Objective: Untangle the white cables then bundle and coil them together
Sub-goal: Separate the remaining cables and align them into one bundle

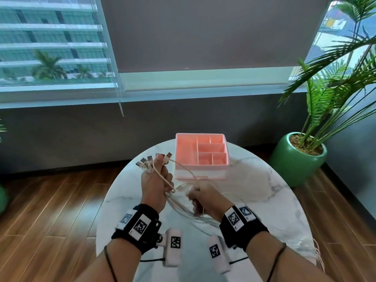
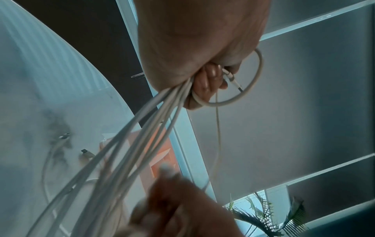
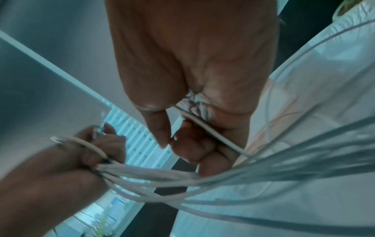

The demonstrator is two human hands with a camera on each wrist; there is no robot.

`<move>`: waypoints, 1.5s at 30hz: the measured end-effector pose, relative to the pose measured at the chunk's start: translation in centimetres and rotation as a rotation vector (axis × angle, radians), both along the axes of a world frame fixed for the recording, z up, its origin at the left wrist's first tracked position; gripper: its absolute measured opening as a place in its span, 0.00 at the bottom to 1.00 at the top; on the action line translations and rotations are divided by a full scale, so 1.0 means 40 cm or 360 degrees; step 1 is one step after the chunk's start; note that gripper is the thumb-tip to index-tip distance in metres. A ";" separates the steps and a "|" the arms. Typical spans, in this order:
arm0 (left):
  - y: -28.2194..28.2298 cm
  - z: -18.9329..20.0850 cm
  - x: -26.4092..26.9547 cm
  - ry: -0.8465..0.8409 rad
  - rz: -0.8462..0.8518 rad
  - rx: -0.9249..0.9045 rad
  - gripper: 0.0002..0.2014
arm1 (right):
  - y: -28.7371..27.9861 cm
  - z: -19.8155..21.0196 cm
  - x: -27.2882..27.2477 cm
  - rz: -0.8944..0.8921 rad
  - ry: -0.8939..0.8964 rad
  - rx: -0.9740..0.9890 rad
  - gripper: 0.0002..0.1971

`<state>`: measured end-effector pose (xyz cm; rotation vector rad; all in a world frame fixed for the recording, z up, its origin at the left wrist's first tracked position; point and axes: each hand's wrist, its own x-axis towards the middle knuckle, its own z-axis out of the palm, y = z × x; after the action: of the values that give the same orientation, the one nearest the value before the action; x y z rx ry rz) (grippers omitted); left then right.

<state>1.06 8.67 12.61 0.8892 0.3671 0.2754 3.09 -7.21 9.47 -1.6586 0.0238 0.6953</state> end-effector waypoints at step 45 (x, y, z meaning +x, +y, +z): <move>-0.003 -0.141 -0.056 0.0491 -0.0699 0.1150 0.08 | -0.115 0.235 0.152 -0.0866 -0.0189 0.0502 0.21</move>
<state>-1.17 8.56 6.97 1.7026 0.3477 -0.1582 9.18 -11.80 18.86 -1.3026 0.2583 0.1733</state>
